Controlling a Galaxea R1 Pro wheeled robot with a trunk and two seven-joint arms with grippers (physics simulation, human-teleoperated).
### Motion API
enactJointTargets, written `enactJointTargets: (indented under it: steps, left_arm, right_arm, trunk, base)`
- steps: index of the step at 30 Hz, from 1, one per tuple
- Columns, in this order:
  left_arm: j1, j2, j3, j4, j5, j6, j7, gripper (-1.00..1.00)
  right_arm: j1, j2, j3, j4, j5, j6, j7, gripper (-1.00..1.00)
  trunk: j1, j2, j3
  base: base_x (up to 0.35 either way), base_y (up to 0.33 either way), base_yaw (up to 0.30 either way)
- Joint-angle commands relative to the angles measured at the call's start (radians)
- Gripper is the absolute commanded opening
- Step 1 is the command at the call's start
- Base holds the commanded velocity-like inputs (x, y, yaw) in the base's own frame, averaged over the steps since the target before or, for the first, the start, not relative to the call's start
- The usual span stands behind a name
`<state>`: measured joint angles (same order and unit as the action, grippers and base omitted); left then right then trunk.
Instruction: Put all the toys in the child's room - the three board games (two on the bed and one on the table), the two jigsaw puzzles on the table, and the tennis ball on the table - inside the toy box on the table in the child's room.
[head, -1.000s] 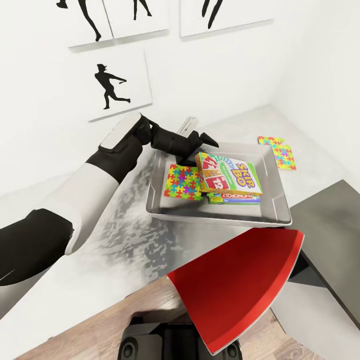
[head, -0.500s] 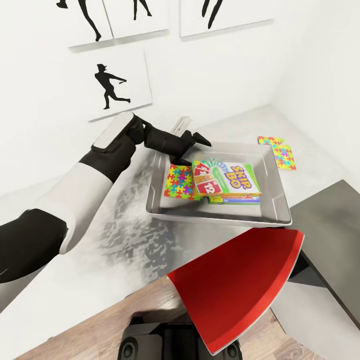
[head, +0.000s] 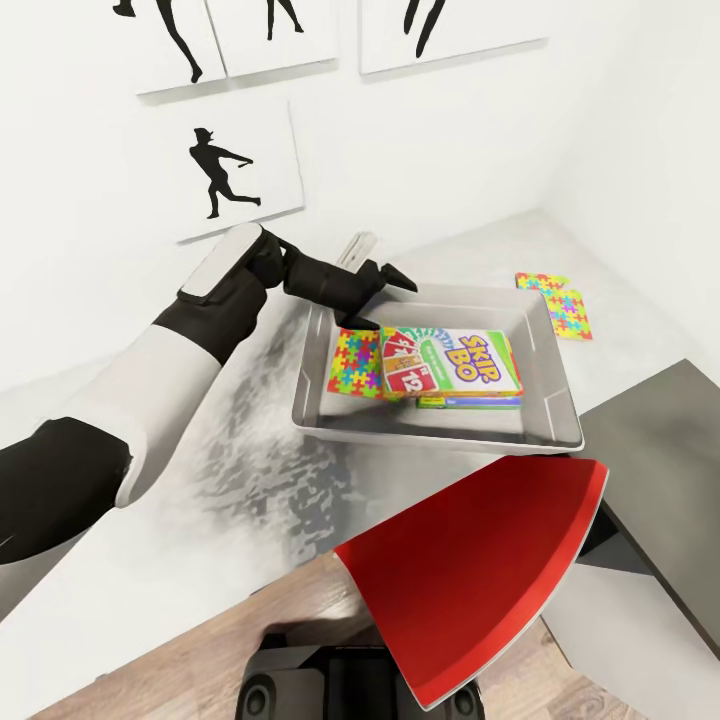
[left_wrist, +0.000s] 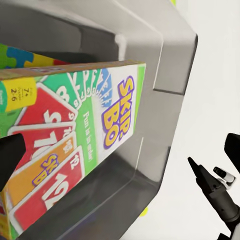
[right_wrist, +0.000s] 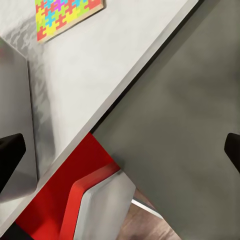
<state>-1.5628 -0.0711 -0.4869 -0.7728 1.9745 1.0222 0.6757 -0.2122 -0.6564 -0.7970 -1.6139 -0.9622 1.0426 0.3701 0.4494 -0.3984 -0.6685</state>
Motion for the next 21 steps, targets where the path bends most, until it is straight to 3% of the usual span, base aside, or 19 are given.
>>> enactJointTargets:
  steps: [1,11,21]
  left_arm:
    - [-0.001,-0.001,-0.001,0.0,0.011,-0.001,0.01,1.0]
    - [-0.01,-0.026,-0.001,-0.018,0.011,-0.002,0.009,1.0]
    - [-0.013,-0.045,-0.001,-0.128,0.009,-0.009,0.004,1.0]
  right_arm:
    - [-0.001,0.0,-0.002,0.0,0.009,0.005,0.01,1.0]
    - [-0.001,0.005,-0.008,0.0,0.01,0.005,0.01,1.0]
    - [0.009,0.012,-0.062,0.0,0.01,0.005,0.01,1.0]
  trunk:
    - [0.001,-0.002,-0.001]
    - [0.001,-0.002,-0.001]
    - [0.001,-0.002,-0.001]
  base:
    - [0.0,0.0,0.0]
    - [0.0,0.0,0.0]
    - [0.0,0.0,0.0]
